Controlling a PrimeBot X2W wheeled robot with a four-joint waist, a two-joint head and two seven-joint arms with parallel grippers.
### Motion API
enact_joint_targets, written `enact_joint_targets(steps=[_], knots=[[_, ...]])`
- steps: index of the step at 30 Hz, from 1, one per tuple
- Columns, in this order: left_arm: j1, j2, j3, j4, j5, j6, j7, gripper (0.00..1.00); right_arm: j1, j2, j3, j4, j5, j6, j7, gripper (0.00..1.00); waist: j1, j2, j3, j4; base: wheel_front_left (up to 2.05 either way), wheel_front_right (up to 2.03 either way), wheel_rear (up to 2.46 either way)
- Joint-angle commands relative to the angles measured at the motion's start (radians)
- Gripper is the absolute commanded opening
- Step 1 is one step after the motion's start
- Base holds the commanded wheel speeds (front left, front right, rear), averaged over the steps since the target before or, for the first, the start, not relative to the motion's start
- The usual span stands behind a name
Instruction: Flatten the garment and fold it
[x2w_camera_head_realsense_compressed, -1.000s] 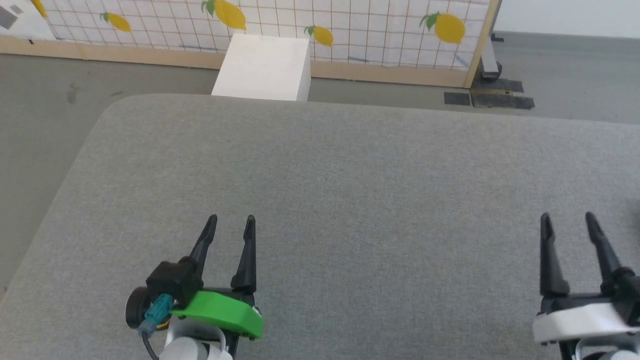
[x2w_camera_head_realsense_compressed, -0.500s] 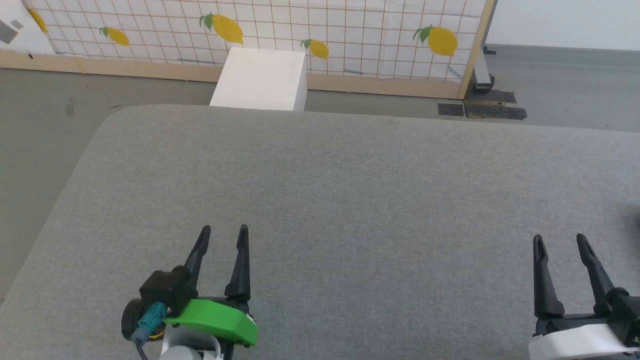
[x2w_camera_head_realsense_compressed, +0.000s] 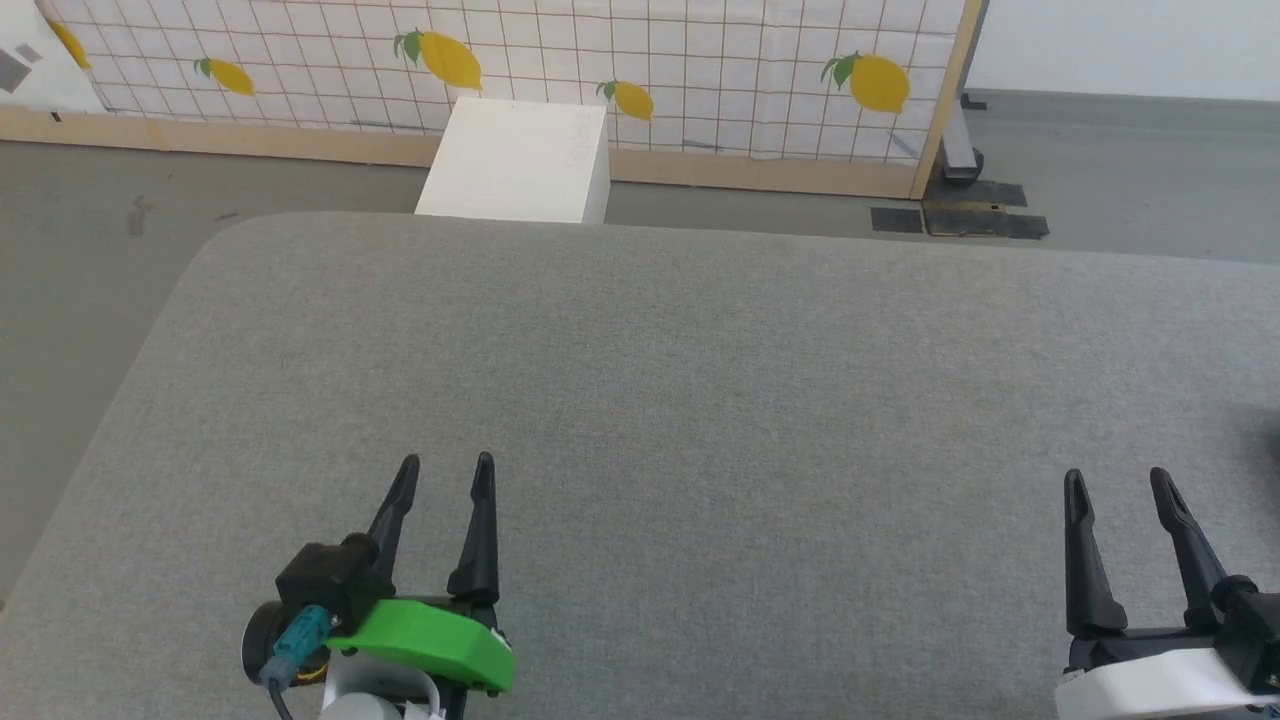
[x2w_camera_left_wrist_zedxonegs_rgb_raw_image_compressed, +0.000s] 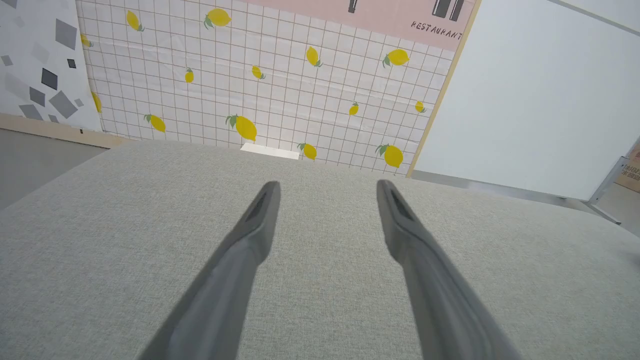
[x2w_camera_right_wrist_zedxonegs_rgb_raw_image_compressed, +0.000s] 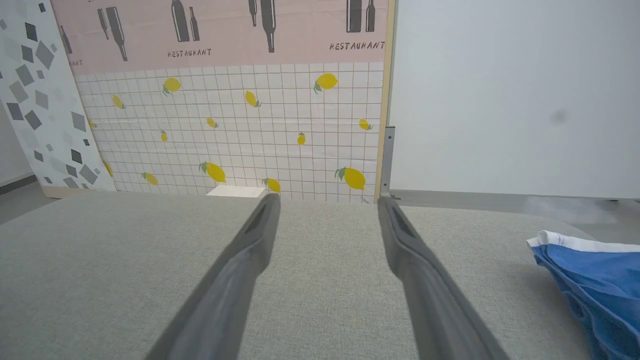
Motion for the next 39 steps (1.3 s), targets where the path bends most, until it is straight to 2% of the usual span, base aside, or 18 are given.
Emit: enact_joint_targets(steps=[1,7,8,39], knots=[[0.01,-0.003,0.003,0.003,-0.003,0.004,-0.005,1.0,0.01,0.002,0.001,-0.004,0.009,-0.001,-0.006,1.0,0.0001,0.0,-0.002,-0.001,0.0,0.0,0.0],[0.012,-0.003,-0.001,0.003,-0.007,0.007,-0.005,1.0,0.009,0.002,0.007,-0.003,0.02,-0.001,-0.006,1.0,0.0001,0.0,-0.003,-0.003,0.0,0.0,0.0],[0.0,0.0,-0.002,0.003,-0.003,0.001,0.001,0.0,0.0,0.0,0.005,0.0,0.012,0.0,0.0,0.0,0.0001,0.0,-0.003,-0.003,0.0,0.0,0.0],[0.005,0.0,0.019,-0.019,0.042,0.011,0.042,0.0,-0.019,0.0,0.027,0.004,-0.003,0.0,0.042,0.0,0.0001,0.0,-0.004,-0.016,0.0,0.0,0.0]])
